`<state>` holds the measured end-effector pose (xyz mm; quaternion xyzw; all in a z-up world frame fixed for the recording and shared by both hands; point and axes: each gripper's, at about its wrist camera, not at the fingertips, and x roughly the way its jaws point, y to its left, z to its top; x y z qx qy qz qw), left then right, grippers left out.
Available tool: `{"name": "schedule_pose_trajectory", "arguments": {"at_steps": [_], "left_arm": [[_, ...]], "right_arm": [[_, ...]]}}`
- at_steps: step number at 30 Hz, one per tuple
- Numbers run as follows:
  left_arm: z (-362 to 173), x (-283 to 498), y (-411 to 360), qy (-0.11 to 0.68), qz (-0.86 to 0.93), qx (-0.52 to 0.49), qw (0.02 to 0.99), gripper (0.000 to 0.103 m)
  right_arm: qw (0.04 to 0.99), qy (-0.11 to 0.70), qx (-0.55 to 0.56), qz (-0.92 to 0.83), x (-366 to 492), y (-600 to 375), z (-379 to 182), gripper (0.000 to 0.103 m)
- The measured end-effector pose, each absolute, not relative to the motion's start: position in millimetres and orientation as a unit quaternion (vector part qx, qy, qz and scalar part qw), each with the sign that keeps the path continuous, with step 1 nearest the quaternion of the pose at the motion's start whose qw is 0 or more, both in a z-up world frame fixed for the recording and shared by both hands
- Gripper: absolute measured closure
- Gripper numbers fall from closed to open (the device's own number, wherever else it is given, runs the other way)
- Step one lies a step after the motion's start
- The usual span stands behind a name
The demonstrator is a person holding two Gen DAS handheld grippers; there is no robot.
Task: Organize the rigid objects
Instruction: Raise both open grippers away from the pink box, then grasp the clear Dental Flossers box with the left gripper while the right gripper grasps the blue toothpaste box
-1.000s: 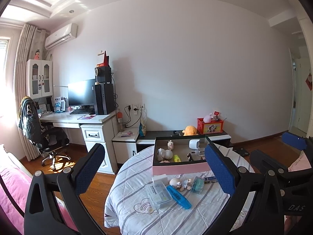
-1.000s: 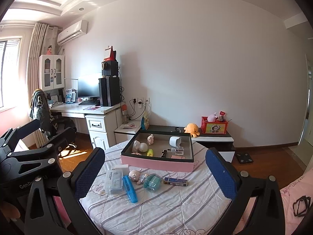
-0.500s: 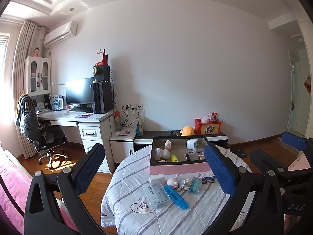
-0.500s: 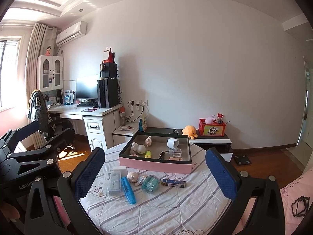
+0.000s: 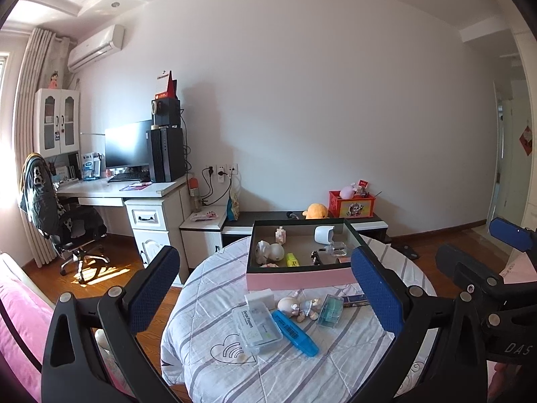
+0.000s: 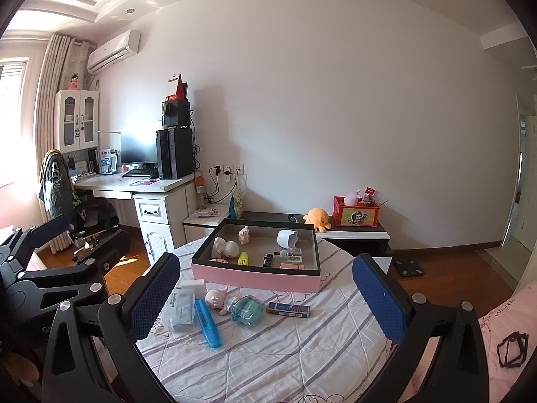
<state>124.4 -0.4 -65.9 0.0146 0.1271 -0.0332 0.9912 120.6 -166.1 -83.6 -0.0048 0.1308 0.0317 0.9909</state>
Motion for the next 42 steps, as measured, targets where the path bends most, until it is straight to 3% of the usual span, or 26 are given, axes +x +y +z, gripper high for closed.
{"name": "schedule_pose_trajectory", "arguments": {"at_steps": [14, 28, 42], "left_arm": [[-102.2, 168.3, -6.1, 0.184, -0.039, 0.025, 0.982, 0.0], [-201.8, 222.4, 25.5, 0.316, -0.023, 0.041, 0.948, 0.0], [-234.9, 272.0, 42.5, 0.36, -0.008, -0.018, 0.933, 0.0]], "right_arm": [[0.983, 0.178, 0.001, 0.03, 159.8, -171.8, -111.2, 0.0], [0.947, 0.317, -0.003, 0.06, 231.9, -156.0, -216.8, 0.0], [0.934, 0.355, 0.013, 0.037, 269.3, -180.1, -246.7, 0.0]]}}
